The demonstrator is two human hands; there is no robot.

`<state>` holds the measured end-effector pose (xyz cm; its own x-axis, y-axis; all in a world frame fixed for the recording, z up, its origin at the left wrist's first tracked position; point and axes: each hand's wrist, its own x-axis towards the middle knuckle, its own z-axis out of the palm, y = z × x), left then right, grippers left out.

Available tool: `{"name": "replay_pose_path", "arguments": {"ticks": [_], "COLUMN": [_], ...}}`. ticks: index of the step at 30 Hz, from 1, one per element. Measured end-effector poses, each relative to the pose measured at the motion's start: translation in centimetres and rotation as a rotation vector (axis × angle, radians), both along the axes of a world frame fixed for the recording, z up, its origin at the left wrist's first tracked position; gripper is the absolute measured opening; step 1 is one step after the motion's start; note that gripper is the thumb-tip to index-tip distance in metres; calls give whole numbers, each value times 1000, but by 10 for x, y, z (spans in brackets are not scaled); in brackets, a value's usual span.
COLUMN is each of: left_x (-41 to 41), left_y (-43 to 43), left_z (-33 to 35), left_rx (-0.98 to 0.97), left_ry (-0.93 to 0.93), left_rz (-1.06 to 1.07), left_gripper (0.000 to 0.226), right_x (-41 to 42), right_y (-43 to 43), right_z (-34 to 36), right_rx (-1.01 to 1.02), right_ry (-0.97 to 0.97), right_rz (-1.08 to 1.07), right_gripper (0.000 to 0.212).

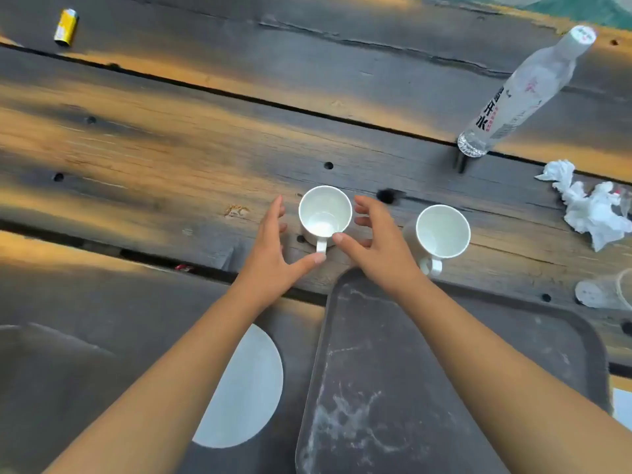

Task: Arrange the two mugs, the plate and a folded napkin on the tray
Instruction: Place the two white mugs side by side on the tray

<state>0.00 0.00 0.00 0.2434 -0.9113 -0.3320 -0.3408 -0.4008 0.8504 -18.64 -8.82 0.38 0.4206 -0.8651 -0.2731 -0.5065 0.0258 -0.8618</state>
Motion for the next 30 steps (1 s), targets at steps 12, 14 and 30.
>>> {"name": "replay_pose_path", "arguments": {"ticks": [12,14,30], "left_x": [-7,-8,-62], "left_y": [-13,-14,38], "left_z": [-30,-31,15], "left_rx": [18,20,-5], "left_ry": [143,157,69], "left_rz": [-55,-30,-57], "left_gripper": [103,100,98], "right_x": [19,19,-35], "right_y": [-3,-4,52], "right_z": [-20,-19,13], "right_rx": [177,184,101], "right_ry": [-202,-224,-221], "right_rz": [4,-8,-40], "right_gripper": [88,79,72]}}
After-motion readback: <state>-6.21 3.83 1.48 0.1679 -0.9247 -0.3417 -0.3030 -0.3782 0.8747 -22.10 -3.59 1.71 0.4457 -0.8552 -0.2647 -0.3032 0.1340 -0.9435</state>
